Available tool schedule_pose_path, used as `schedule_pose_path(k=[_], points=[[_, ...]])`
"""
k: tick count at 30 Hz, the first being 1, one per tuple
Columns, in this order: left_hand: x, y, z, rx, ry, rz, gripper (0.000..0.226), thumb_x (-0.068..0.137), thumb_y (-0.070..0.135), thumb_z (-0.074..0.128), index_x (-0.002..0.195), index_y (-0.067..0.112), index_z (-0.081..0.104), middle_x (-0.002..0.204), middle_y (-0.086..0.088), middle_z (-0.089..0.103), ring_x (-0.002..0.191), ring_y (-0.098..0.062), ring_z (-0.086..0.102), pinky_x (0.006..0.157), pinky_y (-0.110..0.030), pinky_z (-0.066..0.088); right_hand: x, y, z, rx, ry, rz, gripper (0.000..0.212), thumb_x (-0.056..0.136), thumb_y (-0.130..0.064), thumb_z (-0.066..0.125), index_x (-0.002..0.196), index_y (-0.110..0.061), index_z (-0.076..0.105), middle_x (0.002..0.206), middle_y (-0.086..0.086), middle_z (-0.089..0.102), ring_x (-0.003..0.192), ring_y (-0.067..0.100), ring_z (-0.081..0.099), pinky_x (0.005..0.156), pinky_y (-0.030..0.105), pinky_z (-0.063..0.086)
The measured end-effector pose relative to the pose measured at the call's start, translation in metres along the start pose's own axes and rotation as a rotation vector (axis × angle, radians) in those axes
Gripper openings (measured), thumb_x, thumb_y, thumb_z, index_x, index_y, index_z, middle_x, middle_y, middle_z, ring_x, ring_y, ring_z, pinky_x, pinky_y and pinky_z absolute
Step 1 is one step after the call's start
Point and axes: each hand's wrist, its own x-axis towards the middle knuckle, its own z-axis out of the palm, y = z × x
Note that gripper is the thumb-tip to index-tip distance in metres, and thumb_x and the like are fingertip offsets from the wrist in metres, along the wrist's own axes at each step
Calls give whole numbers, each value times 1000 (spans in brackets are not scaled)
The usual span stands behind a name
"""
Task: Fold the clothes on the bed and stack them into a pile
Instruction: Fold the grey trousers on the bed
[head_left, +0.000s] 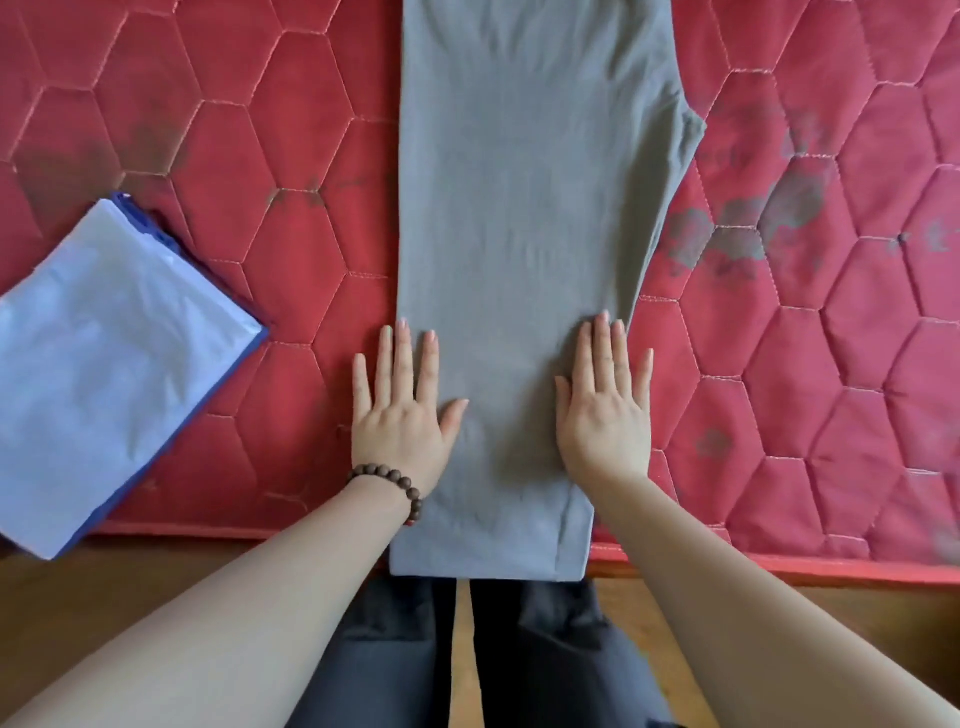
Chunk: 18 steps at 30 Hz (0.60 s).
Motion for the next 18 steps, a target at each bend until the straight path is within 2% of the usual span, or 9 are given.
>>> schedule_pose_path(k=[2,5,9,12,16,18], points=[[-14,13,3,25,10,104,70,94,50,30,153,12,23,161,-14,14,149,-30,14,120,-53,7,-15,-19,3,19,4,-133,53,99,-21,42,147,-2,34,157,13,27,147,23,15,120,50,8],[-39,26,13,47,-15,226,68,95,47,28,152,10,27,160,-10,18,148,-26,18,120,-49,14,-45,-38,16,69,-88,-327,53,98,-20,44,148,-5,34,157,10,28,147,23,20,119,51,18],[-72,-2,26,97,-70,283,79,93,55,30,153,5,19,160,-15,15,149,-27,15,120,-48,18,-76,-5,24,-18,-127,-271,57,100,-34,32,152,-13,23,159,3,23,147,19,19,120,47,13],[-98,-35,31,136,-67,398,76,94,54,29,153,6,18,160,-13,15,148,-27,17,118,-49,23,-100,28,21,-73,-146,-263,59,99,-38,32,152,-14,20,159,0,19,147,21,19,119,49,14],[-99,-75,27,114,-23,589,59,96,25,32,153,15,21,161,-7,18,148,-27,19,118,-52,16,-106,52,8,-52,-166,-333,56,99,-33,32,152,-21,21,160,-1,18,148,23,19,119,52,9],[-88,-87,20,161,4,647,68,87,6,32,153,17,22,161,-8,15,148,-28,16,119,-54,12,-97,63,0,-39,-125,-178,60,95,-21,37,153,-23,24,161,1,17,149,23,13,118,55,4]])
